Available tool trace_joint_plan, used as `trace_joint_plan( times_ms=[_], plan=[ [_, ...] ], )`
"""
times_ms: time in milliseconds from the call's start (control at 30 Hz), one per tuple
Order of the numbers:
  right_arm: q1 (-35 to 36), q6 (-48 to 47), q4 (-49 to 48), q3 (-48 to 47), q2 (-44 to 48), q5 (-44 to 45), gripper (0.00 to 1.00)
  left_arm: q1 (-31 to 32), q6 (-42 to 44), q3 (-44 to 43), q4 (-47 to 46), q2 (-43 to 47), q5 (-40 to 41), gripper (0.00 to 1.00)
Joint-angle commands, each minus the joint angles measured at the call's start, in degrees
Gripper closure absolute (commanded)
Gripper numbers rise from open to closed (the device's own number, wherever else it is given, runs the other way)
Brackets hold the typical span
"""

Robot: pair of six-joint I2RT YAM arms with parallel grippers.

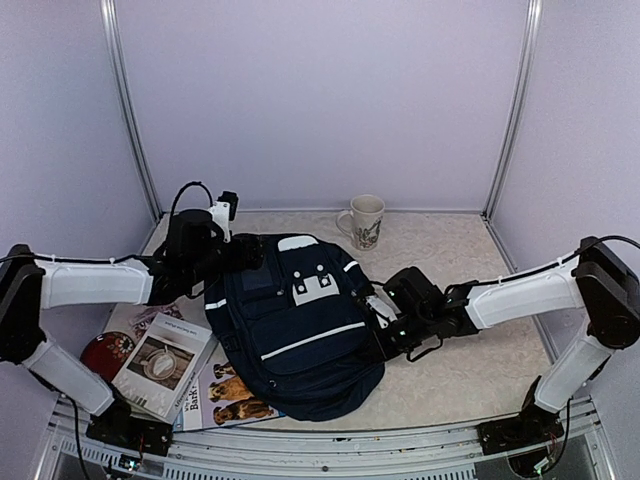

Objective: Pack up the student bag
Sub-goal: Adjust the student bag at the center of the board.

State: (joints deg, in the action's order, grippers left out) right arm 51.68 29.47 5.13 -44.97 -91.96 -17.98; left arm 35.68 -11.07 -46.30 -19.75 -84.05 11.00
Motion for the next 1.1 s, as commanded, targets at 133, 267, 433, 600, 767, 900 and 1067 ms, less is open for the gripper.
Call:
trace_joint_plan(
  times_ms=[133,267,433,600,767,900,1067],
  plan=[
    [-1.61,0.51,-4.56,-1.09,-0.69,-7.09,1.00,18.69,16.97,4.68,5.67,9.46,-19.92,0.01],
    [-2.09,0.40,-4.91,-1.38,-0.48,-7.81,1.00,18.06,14.49,6.09,6.15,13.85,-10.74,0.01],
    [-2.00,0.99,-5.95,-0.99,-0.28,-8.10,1.00,12.90,8.89,3.95,6.47,17.67,3.24,0.01],
    [-2.06,1.13,-6.43,-0.30,0.03,-7.20,1.00,-4.03,-6.07,0.06,16.97,20.36,10.43,0.01],
    [-2.08,1.53,-7.38,0.04,0.20,-7.38,1.00,-4.99,-7.72,4.95,11.21,26.98,12.60,0.01],
    [-2.03,1.42,-6.68,-0.32,0.37,-6.68,1.00,-0.08,-1.55,9.39,1.95,29.09,-4.83,0.09],
    [-2.58,1.09,-5.10,-1.05,1.11,-5.01,1.00,20.35,16.99,4.82,11.01,18.07,-13.79,0.10]
  ],
)
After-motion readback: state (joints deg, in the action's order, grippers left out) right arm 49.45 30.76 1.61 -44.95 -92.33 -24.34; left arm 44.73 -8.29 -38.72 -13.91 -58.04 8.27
